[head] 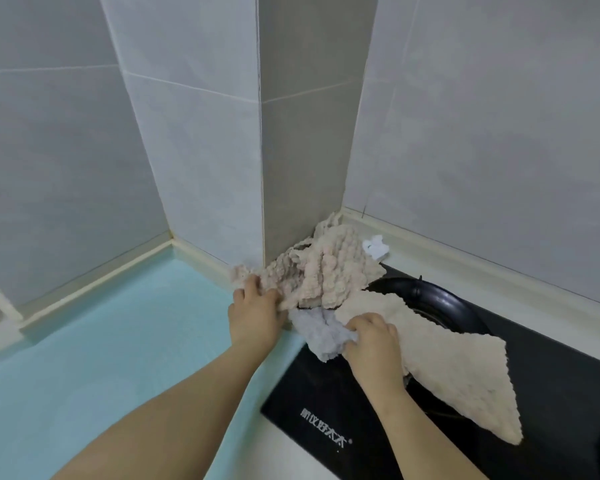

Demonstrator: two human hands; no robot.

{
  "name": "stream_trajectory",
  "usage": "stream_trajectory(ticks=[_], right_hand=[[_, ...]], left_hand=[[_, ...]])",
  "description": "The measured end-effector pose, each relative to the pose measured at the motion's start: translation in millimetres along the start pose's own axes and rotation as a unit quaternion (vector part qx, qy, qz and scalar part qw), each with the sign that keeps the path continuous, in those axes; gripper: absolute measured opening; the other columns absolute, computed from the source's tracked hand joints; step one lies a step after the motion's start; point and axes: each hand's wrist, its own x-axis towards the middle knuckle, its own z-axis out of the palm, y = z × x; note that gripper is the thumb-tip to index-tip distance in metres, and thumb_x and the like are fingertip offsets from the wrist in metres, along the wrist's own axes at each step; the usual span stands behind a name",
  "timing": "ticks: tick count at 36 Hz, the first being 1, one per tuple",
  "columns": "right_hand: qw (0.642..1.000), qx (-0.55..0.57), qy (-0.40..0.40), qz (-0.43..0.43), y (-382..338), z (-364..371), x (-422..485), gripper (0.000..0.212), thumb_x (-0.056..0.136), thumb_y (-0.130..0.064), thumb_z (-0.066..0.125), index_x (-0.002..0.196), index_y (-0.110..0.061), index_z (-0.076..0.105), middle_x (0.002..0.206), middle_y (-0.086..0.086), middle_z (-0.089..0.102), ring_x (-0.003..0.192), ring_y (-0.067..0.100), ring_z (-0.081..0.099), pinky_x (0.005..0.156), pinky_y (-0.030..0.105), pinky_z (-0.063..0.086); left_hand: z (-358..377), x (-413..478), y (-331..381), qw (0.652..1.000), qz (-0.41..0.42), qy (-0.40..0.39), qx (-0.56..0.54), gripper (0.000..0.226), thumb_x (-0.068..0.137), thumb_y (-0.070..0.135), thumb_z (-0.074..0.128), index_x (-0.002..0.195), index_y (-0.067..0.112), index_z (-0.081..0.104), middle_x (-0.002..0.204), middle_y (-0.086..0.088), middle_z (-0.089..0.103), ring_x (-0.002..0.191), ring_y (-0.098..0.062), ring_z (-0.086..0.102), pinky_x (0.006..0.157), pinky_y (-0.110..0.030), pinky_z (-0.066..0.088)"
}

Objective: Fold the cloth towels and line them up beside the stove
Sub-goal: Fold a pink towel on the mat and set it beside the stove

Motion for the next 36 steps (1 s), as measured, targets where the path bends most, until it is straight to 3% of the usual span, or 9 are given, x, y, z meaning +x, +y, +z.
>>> stream_trajectory(ticks=[3,6,14,18,20,24,26,28,36], right_hand=[[0.998,0.048,0.047,0.014,-9,1,0,0.030,0.086,0.000,0.051,0.112,-0.009,0.062,0.117,0.005,0.057,0.109,0.022,0.045,0.091,0.031,0.041],[0.993,0.082,0.090,-0.010,-32,2,-4,0.028,0.084,0.004,0.052,0.108,-0.006,0.063,0.112,0.006,0.059,0.104,0.021,0.045,0.086,0.029,0.040],[0.950,0.245,0.153,-0.118,-138,1,-16,0.024,0.080,0.002,0.059,0.100,-0.007,0.067,0.101,-0.008,0.051,0.098,0.010,0.050,0.076,0.005,0.032],[0.925,0.310,0.148,-0.164,-182,19,-30,0.024,0.075,0.003,0.059,0.096,-0.005,0.068,0.098,-0.004,0.055,0.090,-0.007,0.045,0.079,-0.005,0.031],[0.935,0.306,0.072,-0.167,-192,32,-35,0.027,0.078,0.000,0.062,0.104,-0.007,0.067,0.107,-0.001,0.058,0.095,-0.006,0.046,0.083,-0.004,0.031],[0.953,0.267,-0.051,-0.136,-194,60,-57,0.033,0.081,-0.012,0.066,0.115,-0.011,0.063,0.122,0.002,0.056,0.116,0.018,0.049,0.096,0.015,0.035],[0.956,0.274,-0.036,-0.096,-186,63,-64,0.031,0.084,-0.013,0.064,0.115,-0.011,0.062,0.122,0.001,0.056,0.117,0.017,0.048,0.092,0.013,0.032],[0.963,0.260,-0.029,-0.059,-177,64,-70,0.030,0.087,-0.014,0.059,0.117,-0.012,0.061,0.123,0.002,0.055,0.116,0.017,0.049,0.091,0.016,0.033],[0.946,0.314,-0.083,-0.009,-171,76,-104,0.018,0.091,-0.011,0.052,0.107,-0.018,0.058,0.095,-0.006,0.053,0.090,0.012,0.052,0.074,0.021,0.041]], left_hand=[[-7,7,-7,0.989,-0.030,-0.010,-0.145,0.019,0.087,0.022,0.056,0.099,0.008,0.062,0.109,-0.011,0.051,0.103,-0.030,0.051,0.078,-0.030,0.040],[-28,5,-10,0.944,-0.071,0.019,-0.323,0.012,0.086,0.019,0.053,0.078,0.009,0.054,0.070,-0.003,0.053,0.074,-0.025,0.052,0.059,-0.029,0.038],[-112,-23,-62,0.820,-0.114,0.161,-0.537,0.013,0.063,0.030,0.053,0.050,0.028,0.053,0.047,0.006,0.047,0.051,-0.020,0.040,0.050,-0.030,0.033],[-135,-42,-104,0.780,-0.112,0.249,-0.564,0.010,0.064,0.027,0.053,0.058,0.023,0.047,0.049,0.011,0.046,0.051,-0.010,0.039,0.054,-0.029,0.032],[-133,-49,-127,0.801,-0.110,0.259,-0.528,0.012,0.066,0.031,0.052,0.061,0.021,0.046,0.055,0.009,0.046,0.057,-0.014,0.041,0.058,-0.030,0.035],[-109,-57,-173,0.972,-0.130,0.045,-0.192,0.038,0.077,0.050,0.045,0.097,0.020,0.056,0.101,-0.006,0.058,0.097,-0.032,0.053,0.077,-0.038,0.043],[-98,-64,-181,0.985,-0.146,-0.056,-0.080,0.053,0.086,0.048,0.049,0.131,0.022,0.039,0.144,-0.010,0.030,0.128,-0.036,0.033,0.100,-0.043,0.034],[-92,-78,-183,0.987,-0.139,-0.043,-0.070,0.061,0.089,0.041,0.050,0.141,0.024,0.024,0.154,-0.007,0.007,0.137,-0.035,0.017,0.107,-0.045,0.026],[-86,-112,-188,0.987,-0.111,0.059,-0.100,0.059,0.087,0.025,0.054,0.140,0.026,0.029,0.154,-0.009,0.009,0.138,-0.033,0.016,0.105,-0.045,0.028]])
